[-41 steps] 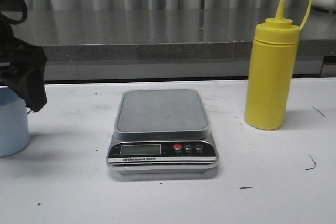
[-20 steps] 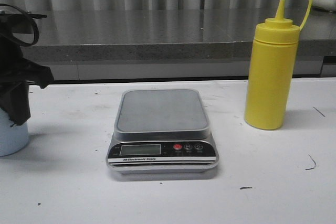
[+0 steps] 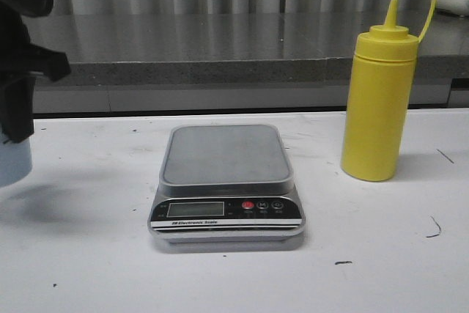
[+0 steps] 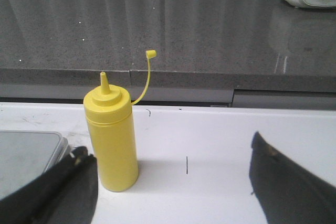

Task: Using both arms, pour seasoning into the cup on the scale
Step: 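Carry the blue cup with the left gripper onto the scale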

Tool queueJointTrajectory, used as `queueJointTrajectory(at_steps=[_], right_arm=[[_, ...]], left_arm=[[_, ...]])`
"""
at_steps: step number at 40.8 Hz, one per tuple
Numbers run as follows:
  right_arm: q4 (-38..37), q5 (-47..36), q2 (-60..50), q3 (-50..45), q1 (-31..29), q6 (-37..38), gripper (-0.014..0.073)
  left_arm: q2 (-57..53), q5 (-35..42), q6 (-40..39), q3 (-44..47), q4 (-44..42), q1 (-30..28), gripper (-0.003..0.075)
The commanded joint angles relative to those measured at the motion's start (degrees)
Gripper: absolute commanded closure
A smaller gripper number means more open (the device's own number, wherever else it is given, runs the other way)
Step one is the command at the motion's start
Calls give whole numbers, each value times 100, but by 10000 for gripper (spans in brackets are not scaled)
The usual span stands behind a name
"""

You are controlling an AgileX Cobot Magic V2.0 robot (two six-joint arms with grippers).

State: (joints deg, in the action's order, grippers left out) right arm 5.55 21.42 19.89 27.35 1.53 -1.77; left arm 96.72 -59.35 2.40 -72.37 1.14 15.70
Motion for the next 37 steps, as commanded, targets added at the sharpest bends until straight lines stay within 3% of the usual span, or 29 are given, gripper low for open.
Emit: queueJointTrajectory(at_steps=[1,22,37], right_arm=[[5,-479,83,168,-9,-40,-12],[5,-439,83,168,-9,-40,-12],[5,-433,83,168,-9,-40,-12]], left_arm=[[-208,-363,12,-546,19,206,740],[1376,-1053,-31,-3022,19,2000,740],[2362,-1322,-31,-4444,12,2609,740]])
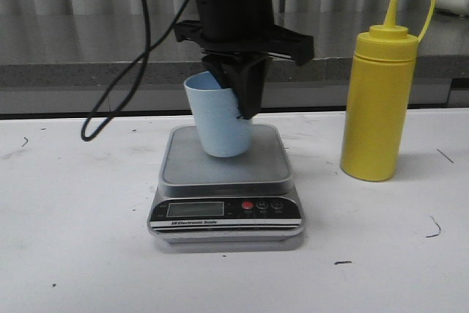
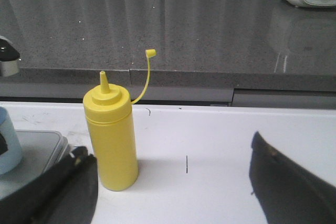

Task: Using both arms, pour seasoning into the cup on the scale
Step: 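Carry the blue cup with the left gripper onto the scale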

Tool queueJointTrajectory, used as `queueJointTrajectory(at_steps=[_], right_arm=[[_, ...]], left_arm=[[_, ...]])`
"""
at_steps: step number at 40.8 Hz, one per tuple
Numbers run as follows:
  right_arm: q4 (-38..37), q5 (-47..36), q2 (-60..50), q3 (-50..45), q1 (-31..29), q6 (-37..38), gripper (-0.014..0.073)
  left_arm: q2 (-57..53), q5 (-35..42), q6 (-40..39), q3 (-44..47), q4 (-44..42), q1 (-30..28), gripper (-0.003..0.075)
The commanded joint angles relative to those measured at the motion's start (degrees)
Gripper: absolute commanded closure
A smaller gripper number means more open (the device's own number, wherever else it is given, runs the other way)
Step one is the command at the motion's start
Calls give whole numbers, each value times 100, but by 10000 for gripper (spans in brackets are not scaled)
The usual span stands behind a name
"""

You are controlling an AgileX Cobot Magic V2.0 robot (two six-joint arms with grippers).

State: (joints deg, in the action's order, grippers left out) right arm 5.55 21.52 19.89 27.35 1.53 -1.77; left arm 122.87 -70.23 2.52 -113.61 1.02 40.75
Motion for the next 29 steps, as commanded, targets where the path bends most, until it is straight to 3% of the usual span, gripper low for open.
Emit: queueJointTrajectory(at_steps=[1,29], right_arm=[[5,-444,83,168,-9,-40,-12],[5,-432,83,168,-9,-40,-12]], left_arm=[[-224,-234,-43,-336,10,103,740],[-214,-234,-156,-334,-252,104,740]])
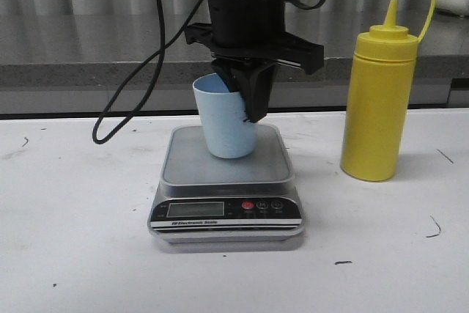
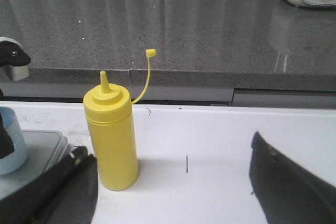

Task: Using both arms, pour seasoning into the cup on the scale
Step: 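Carry the blue cup with the left gripper onto the scale, then open the left gripper and lift it away from the cup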

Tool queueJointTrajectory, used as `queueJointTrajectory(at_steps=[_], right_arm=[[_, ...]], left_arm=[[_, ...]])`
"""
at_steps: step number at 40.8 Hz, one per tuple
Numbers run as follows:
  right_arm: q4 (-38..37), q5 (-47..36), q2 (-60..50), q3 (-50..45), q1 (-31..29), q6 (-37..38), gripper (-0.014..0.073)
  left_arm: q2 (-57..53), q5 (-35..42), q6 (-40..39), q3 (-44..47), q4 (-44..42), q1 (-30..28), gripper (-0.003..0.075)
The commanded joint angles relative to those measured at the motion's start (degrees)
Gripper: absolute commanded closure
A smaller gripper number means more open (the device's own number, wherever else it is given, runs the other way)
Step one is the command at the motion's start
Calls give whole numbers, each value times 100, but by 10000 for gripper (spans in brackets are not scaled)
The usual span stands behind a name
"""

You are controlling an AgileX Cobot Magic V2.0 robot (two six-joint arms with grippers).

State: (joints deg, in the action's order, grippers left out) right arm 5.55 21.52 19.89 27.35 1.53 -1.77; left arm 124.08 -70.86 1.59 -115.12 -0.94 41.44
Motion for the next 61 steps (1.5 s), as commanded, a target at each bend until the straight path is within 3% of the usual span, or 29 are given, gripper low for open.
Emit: queueJointTrajectory(at_steps=[1,16,21,28,33,61], right_arm=[[5,-432,83,168,-9,-40,-12],[5,-432,83,168,-9,-40,-12],[5,-432,83,168,-9,-40,-12],[5,-432,83,168,-9,-40,-12],[5,-432,83,168,-9,-40,-12],[5,-427,83,168,-9,-40,-12]], left_arm=[[-335,-172,-62,-183,-57,35,740],[-335,-172,-66,-183,-57,35,708],[-335,-172,-80,-183,-57,35,590],[-335,-172,-89,-183,-57,35,340],[-384,-172,-102,-183,-57,35,237],[-1350,-172,-102,63,-68,12,249]])
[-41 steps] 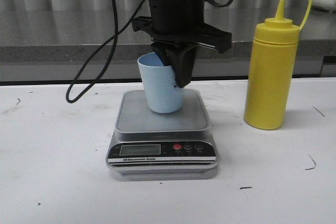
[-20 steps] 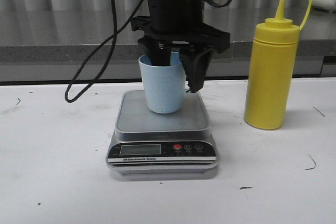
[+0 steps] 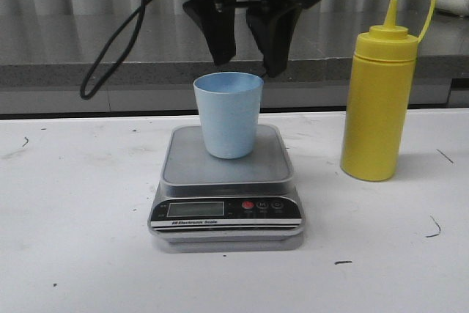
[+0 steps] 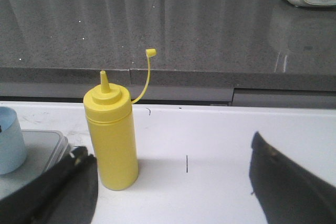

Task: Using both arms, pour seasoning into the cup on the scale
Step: 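Open the left gripper and lift it away from the cup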

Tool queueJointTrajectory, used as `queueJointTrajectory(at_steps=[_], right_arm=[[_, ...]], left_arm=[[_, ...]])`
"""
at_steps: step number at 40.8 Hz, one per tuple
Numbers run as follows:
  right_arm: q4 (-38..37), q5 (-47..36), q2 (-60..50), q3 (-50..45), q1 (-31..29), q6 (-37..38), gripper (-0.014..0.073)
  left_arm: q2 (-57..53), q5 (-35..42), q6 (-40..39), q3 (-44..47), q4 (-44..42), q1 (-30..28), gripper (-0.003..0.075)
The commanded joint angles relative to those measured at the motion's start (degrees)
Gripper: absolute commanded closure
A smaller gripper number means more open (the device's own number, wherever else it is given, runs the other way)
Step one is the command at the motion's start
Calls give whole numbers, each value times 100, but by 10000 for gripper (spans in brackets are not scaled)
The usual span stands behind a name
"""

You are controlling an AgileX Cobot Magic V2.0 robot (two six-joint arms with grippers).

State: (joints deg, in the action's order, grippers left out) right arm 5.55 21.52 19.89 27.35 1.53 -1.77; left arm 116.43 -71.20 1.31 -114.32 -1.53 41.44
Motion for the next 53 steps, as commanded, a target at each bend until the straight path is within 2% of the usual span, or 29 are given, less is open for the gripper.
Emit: queueJointTrajectory(at_steps=[1,7,21,28,36,45,53], right_arm=[[5,-427,83,168,-9,-40,-12],[5,-427,83,168,-9,-40,-12],[5,-427,83,168,-9,-40,-12],[5,-427,83,168,-9,-40,-12],[5,-427,83,168,-9,-40,-12],[5,-427,83,168,-9,-40,-12],[5,-427,83,168,-9,-40,-12]], left_arm=[[-635,-138,-75,42,-50,-1,258],[-1136,-138,-75,558,-198,-213,372],[-2570,-79,-75,2118,66,-1381,742],[-3432,525,-75,3429,202,-1964,740],[-4736,1927,-131,5134,444,-2689,740],[-6211,2909,-186,6621,444,-3585,740],[-7488,3890,-186,7591,716,-3869,740]])
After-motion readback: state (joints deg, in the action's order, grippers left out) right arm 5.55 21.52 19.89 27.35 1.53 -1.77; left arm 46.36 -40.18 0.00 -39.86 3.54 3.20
